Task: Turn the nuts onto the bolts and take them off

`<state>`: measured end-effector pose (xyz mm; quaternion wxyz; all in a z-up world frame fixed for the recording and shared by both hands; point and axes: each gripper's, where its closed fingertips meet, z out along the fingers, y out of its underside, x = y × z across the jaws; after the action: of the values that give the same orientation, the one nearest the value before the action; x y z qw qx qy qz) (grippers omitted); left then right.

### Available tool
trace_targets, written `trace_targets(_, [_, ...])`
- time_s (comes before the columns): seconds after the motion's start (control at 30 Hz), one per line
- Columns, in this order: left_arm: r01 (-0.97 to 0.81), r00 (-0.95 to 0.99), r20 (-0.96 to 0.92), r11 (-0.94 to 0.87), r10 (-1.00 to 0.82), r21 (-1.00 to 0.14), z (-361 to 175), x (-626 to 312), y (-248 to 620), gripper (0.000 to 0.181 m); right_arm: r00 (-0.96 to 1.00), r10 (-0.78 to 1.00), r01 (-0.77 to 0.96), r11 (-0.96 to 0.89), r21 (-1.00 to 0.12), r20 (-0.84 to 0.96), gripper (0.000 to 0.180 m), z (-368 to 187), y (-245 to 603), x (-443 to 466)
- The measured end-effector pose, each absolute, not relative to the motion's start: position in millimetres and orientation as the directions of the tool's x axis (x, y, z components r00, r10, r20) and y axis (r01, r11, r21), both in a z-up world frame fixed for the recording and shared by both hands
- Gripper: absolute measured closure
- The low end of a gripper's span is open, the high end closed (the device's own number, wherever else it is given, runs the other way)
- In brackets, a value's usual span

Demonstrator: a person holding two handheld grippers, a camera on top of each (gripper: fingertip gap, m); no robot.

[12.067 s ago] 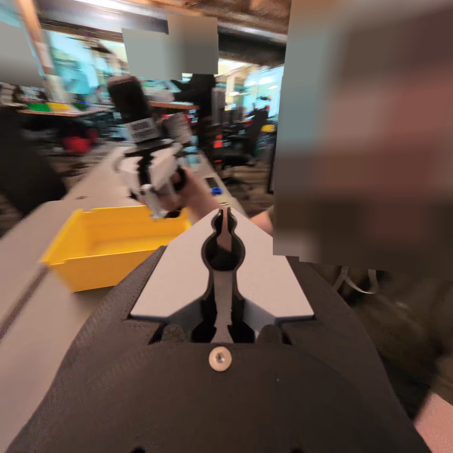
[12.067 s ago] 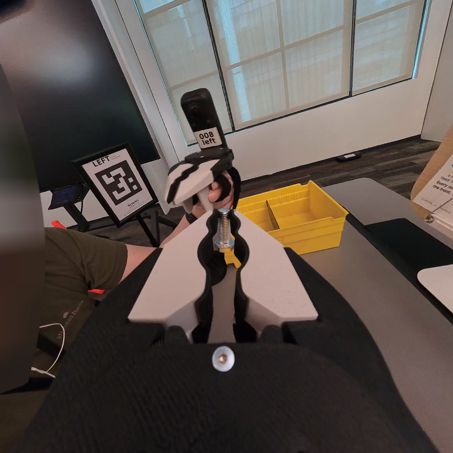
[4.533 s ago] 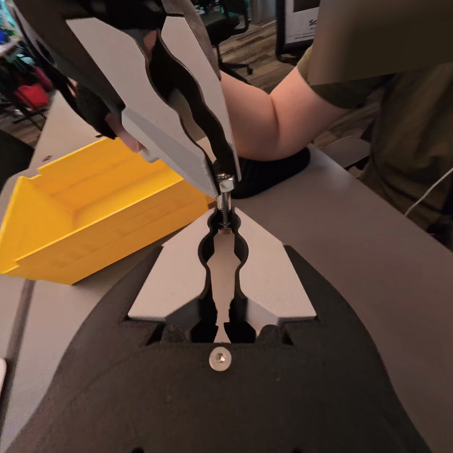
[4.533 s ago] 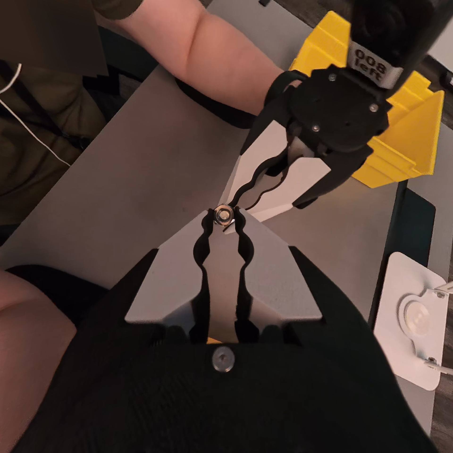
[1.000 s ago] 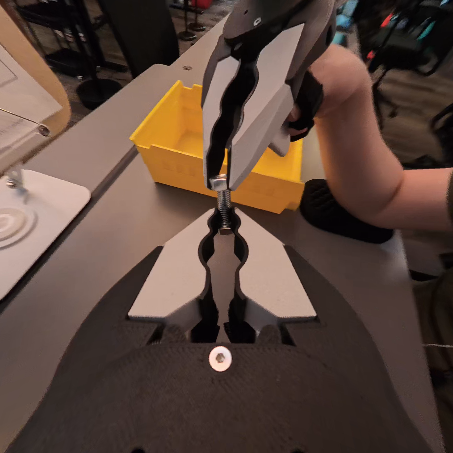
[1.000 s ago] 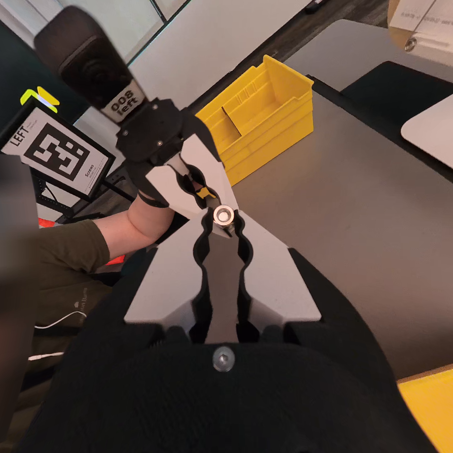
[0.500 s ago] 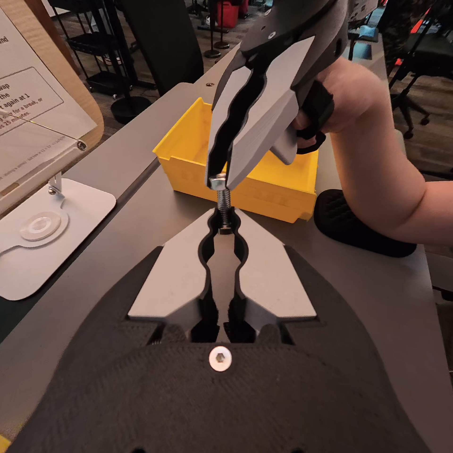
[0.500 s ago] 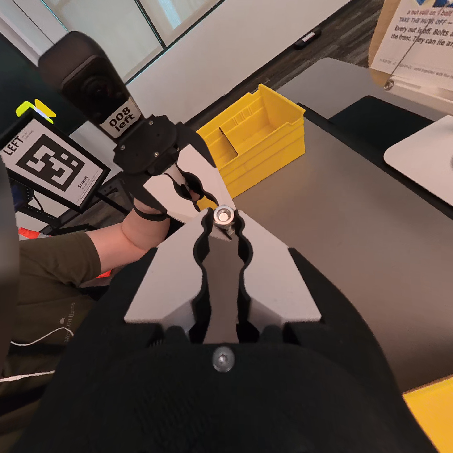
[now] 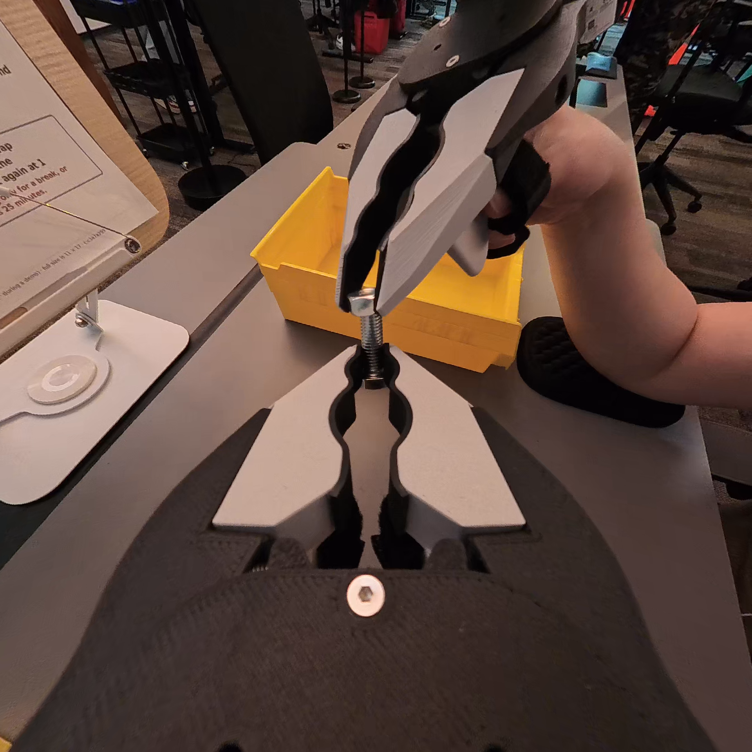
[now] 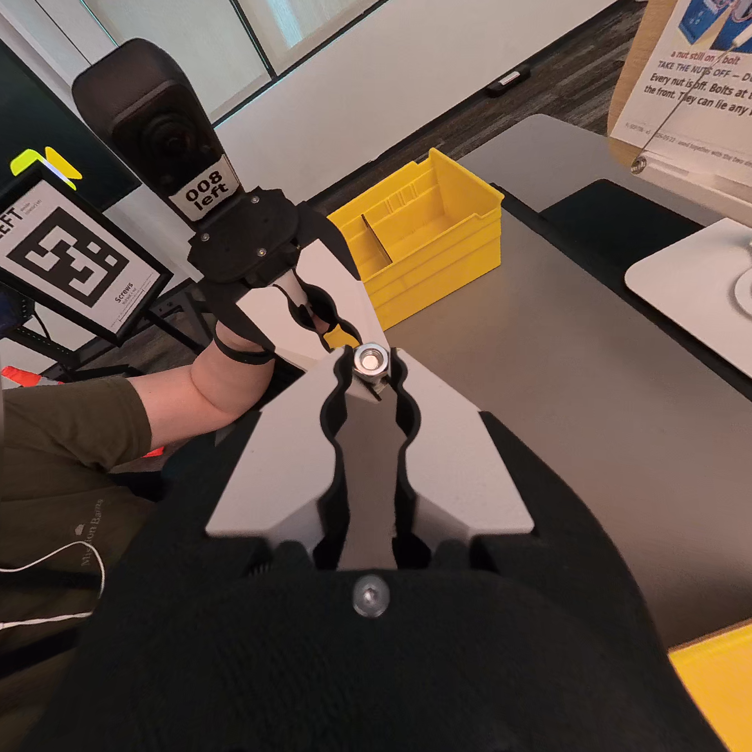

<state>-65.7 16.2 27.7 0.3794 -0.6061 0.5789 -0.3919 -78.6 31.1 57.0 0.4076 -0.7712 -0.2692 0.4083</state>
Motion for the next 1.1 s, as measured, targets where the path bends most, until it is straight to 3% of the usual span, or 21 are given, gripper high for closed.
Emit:
trace_targets(0.4, [-0.379, 0.007, 0.057, -0.056, -0.998, -0.924, 32, -66, 15, 0.174, 0.538, 0.768, 0.080, -0.458, -0.885, -0.348, 0.149, 62, 37, -75])
trace_targets(0.53, [-0.361, -0.003, 0.075, -0.069, -0.997, -0.930, 35, -67, 15, 0.174, 0.548, 0.808, 0.069, -0.300, -0.952, -0.215, 0.134, 77, 43, -69])
trace_targets(0.7, [-0.274, -0.047, 0.060, -0.045, -0.997, -0.961, 52, -70, 12, 0.173, 0.404, 0.905, -0.127, -0.090, -0.988, -0.134, 0.114, 122, 25, -66])
trace_targets(0.87, [-0.043, -0.292, 0.018, -0.006, -0.956, -0.999, 93, -80, -29, 0.174, 0.166, 0.980, -0.241, -0.066, -0.968, -0.108, 0.121, 144, -12, -77])
trace_targets(0.97, [0.058, -0.422, -0.018, -0.007, -0.906, -0.998, 109, -88, -54, 0.174, 0.126, 0.989, -0.178, -0.049, -0.983, -0.072, 0.127, 140, -26, -93])
trace_targets(1.1, [0.064, -0.454, -0.066, 0.041, -0.889, -0.997, 108, -90, -66, 0.174, 0.098, 0.995, -0.098, 0.020, -0.995, 0.010, 0.131, 136, -43, -112])
